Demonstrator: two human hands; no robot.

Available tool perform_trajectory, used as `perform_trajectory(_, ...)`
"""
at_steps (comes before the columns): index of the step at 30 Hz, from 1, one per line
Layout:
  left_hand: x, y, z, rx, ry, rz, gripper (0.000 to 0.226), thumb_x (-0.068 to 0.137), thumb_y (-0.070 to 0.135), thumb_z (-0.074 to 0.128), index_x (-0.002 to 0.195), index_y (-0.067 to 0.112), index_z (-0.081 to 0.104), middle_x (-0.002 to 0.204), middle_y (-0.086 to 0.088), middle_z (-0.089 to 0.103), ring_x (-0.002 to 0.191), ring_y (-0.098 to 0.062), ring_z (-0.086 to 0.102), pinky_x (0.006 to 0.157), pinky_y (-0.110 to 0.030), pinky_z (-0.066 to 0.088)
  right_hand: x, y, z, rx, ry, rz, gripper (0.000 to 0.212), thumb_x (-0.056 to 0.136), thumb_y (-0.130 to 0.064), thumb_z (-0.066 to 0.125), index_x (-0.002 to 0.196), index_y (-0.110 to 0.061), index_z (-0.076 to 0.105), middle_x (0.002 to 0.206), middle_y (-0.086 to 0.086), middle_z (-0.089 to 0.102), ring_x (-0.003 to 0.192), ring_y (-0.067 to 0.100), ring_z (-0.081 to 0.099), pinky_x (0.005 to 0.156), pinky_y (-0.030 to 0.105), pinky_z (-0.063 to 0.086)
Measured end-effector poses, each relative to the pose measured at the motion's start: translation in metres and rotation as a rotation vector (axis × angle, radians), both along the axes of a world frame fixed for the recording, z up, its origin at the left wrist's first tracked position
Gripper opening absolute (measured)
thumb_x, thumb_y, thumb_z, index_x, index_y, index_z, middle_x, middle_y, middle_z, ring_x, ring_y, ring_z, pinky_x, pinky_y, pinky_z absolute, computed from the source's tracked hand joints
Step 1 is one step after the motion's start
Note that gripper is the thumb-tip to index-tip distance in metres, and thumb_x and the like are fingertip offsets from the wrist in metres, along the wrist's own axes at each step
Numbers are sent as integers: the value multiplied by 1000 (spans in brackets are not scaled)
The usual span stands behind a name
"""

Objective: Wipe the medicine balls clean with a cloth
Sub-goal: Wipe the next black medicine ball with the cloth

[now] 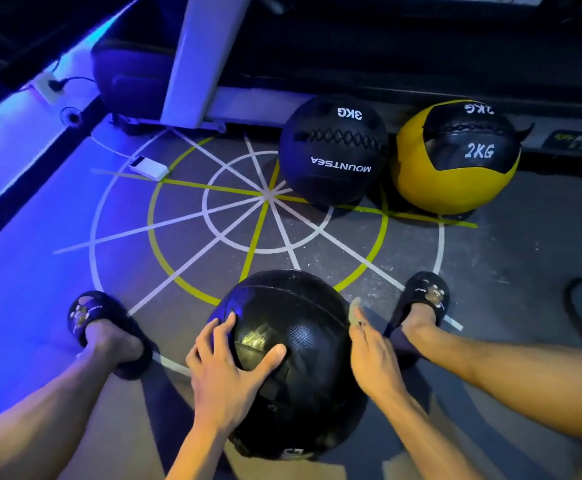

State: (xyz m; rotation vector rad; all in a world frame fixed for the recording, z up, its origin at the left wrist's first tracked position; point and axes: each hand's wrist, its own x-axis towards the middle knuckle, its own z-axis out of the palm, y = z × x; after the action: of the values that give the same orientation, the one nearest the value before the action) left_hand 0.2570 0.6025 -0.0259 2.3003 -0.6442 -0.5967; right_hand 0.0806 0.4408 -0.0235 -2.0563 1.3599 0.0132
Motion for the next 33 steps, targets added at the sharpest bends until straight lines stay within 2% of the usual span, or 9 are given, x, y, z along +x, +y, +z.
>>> perform_trajectory(2, -1, -4, 2, 16, -2, -3, 118, 50, 102, 56, 150, 41, 38, 150, 18, 27, 143, -20, 19, 117, -50, 34, 29, 12, 11, -94, -54, 52, 80, 91, -35, -7, 158, -2, 23, 167, 10, 17, 155, 20, 18, 122, 26, 13)
perform_trajectory(8, 1, -3, 5, 46, -71, -42, 108, 52, 97, 53, 145, 43, 41, 148, 15, 30, 138, -24, 26, 110, -51, 39, 67, 37, 16, -276, -274, 385, 60, 101, -32, 26, 155, -8, 37, 163, 4, 31, 153, 15, 23, 125, 34, 10)
perform_trajectory(14, -16, -5, 11, 67, -89, -98, 106, 49, 105, 46, 140, 51, 43, 145, 21, 26, 136, -19, 23, 106, -55, 34, 8, 1, 6, -74, -208, 22, 51, 108, -21, 22, 159, -22, 23, 164, -10, 21, 154, 7, 14, 118, 11, 3)
perform_trajectory(20, -18, 0, 8, 65, -100, -93, 110, 48, 109, 38, 140, 49, 44, 145, 19, 28, 135, -22, 27, 104, -57, 40, 83, 22, 29, -217, -128, 334, 83, 88, -47, -2, 159, -13, 24, 167, -1, 18, 156, 11, 8, 118, 18, -15)
perform_trajectory(23, -13, 5, 9, 46, -76, -90, 107, 46, 106, 48, 138, 50, 45, 142, 23, 26, 134, -18, 24, 106, -54, 38, 70, 7, 20, -202, -136, 420, 81, 89, -48, 0, 161, -17, 21, 168, -5, 17, 154, 4, 9, 124, 22, -5)
perform_trajectory(25, -16, 4, 11, 31, -62, -85, 107, 45, 105, 51, 136, 50, 46, 139, 25, 25, 133, -16, 23, 107, -54, 36, 44, -8, 13, -127, -142, 280, 69, 96, -43, 6, 161, -24, 20, 167, -10, 20, 153, 3, 14, 126, 27, 9)
perform_trajectory(28, -21, 5, 10, 18, -69, -78, 108, 44, 106, 50, 136, 51, 48, 142, 22, 26, 135, -18, 23, 107, -55, 37, 20, -24, 12, -10, -12, 65, 53, 109, -25, 19, 161, -22, 21, 165, -2, 28, 149, 20, 34, 118, 33, 25)
perform_trajectory(30, -24, 4, 8, 19, -76, -82, 109, 44, 108, 47, 136, 51, 48, 144, 20, 26, 136, -20, 23, 109, -56, 36, 35, -21, 20, -41, 72, 33, 50, 109, -17, 21, 157, -9, 29, 163, 7, 33, 144, 26, 40, 113, 34, 29)
perform_trajectory(33, -26, 3, 8, 10, -82, -86, 110, 45, 109, 44, 138, 49, 47, 146, 19, 26, 137, -20, 21, 111, -56, 35, 88, -4, 38, -142, -38, 160, 42, 106, -27, 20, 133, -13, 50, 140, 6, 52, 133, 23, 48, 109, 36, 37)
